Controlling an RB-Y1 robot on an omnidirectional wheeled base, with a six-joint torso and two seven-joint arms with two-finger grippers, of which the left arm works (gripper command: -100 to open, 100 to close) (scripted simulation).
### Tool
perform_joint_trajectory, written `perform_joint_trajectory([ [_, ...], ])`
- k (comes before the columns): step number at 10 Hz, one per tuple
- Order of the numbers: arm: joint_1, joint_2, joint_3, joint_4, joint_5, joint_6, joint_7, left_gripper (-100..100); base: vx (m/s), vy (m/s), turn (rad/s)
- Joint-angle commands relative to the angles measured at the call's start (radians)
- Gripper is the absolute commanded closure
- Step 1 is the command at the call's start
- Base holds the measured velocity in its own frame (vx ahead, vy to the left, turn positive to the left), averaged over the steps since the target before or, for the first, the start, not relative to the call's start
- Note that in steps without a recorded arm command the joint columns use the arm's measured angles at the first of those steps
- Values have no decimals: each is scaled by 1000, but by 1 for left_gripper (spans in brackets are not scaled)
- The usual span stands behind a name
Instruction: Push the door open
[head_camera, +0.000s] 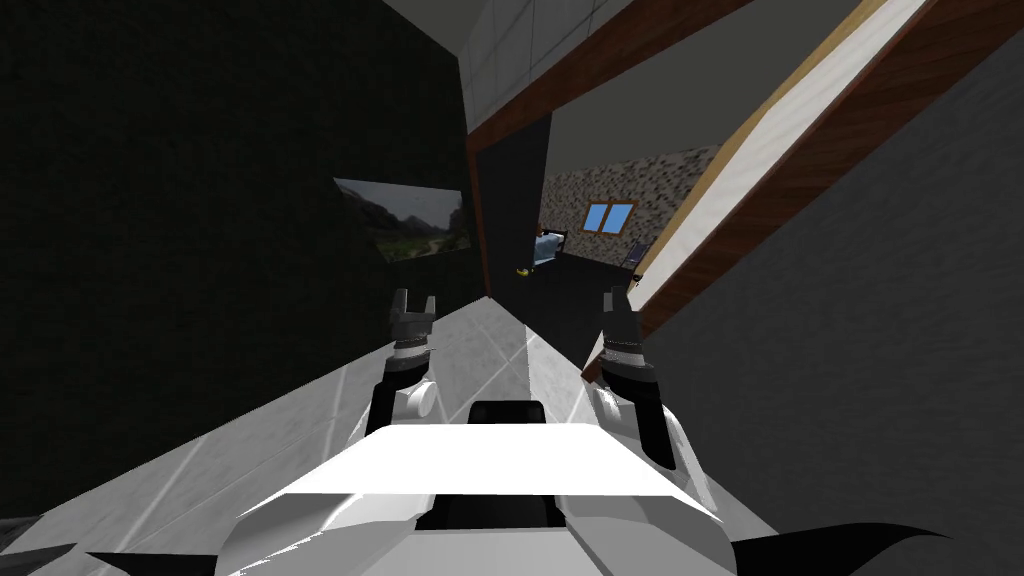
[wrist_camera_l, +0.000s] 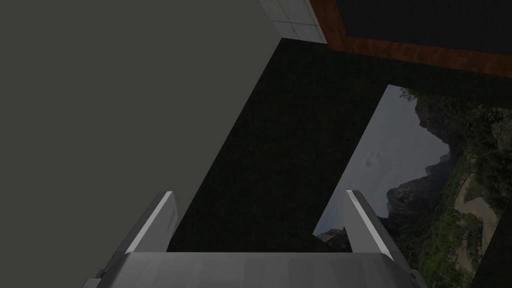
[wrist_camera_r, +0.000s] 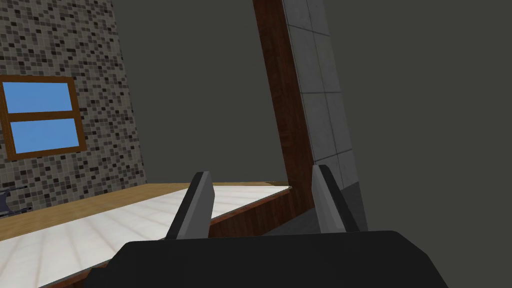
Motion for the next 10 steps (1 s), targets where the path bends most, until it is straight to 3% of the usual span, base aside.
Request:
perform_joint_trajectory([
  [1, -5, 3, -6, 29, -4, -11, 3, -100, 104, 30, -76],
  [2, -20, 7, -8, 64, -8, -17, 6, -100, 102, 15, -102],
  [10, -87, 20, -17, 223, -23, -44, 17, -100, 95, 15, -69],
])
